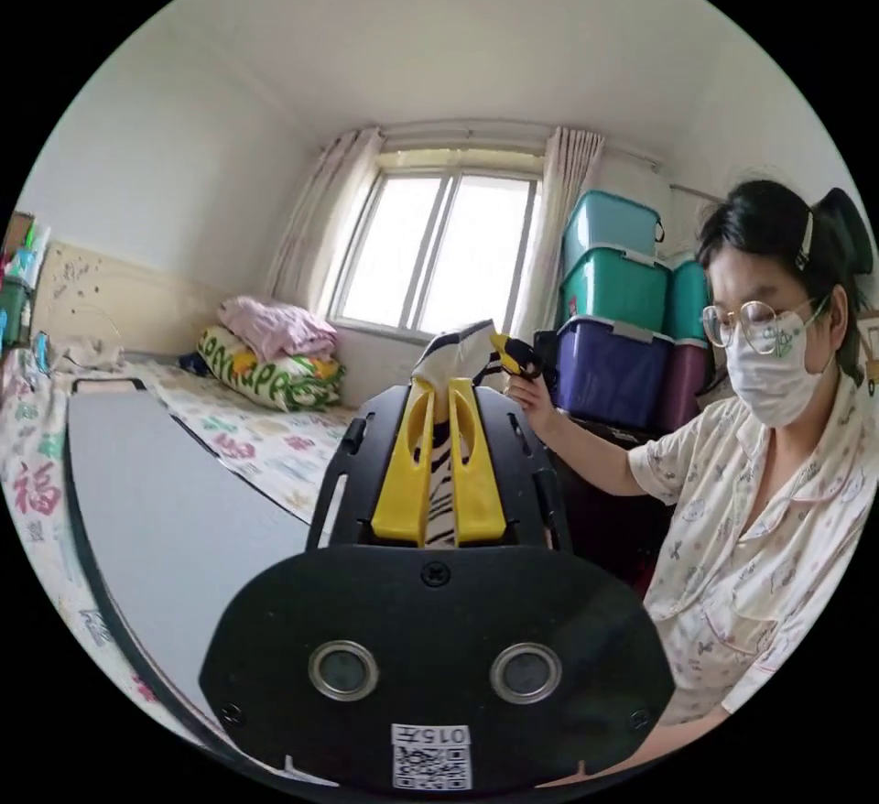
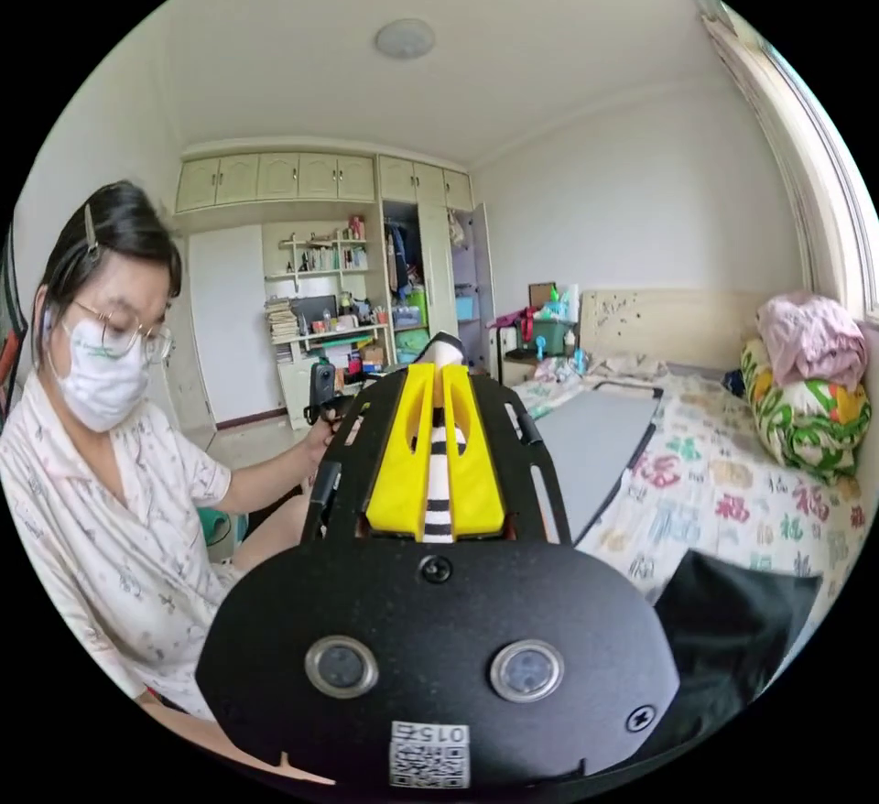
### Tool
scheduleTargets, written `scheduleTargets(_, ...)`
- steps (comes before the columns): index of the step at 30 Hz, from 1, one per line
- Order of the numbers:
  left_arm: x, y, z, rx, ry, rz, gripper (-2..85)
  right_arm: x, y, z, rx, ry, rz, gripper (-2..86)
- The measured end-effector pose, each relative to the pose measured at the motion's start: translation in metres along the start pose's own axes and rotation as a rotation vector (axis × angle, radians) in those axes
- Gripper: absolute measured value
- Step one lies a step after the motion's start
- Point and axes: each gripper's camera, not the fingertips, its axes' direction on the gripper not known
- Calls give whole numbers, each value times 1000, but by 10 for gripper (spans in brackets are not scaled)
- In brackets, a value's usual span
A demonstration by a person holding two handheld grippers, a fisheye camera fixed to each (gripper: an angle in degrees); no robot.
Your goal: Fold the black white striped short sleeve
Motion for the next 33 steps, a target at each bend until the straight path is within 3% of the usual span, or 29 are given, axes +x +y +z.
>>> scheduleTargets(3,27,-32,-42,20,-83,122,0,-15,-14,46,-25,-34,-138,1)
scheduleTargets(7,60,5,-89,-147,-211,202,1,-45,88,126,-213,-79,-231,5)
scheduleTargets(11,61,102,-93,-458,-215,94,3,-21,252,222,-518,-108,-36,6)
scheduleTargets(13,63,165,-71,-731,-243,23,6,-3,357,271,-757,-128,111,8)
scheduleTargets(16,83,199,-49,-881,-218,44,9,9,385,273,-766,-144,196,22)
scheduleTargets(21,91,189,-54,-752,-217,61,11,16,328,329,-756,104,95,68)
scheduleTargets(24,90,193,-55,-722,-193,47,12,19,317,407,-738,75,58,83)
scheduleTargets(29,111,192,-56,-726,-206,82,14,33,351,546,-839,75,14,99)
scheduleTargets(33,124,191,-62,-701,-224,65,15,59,385,601,-950,229,-45,74)
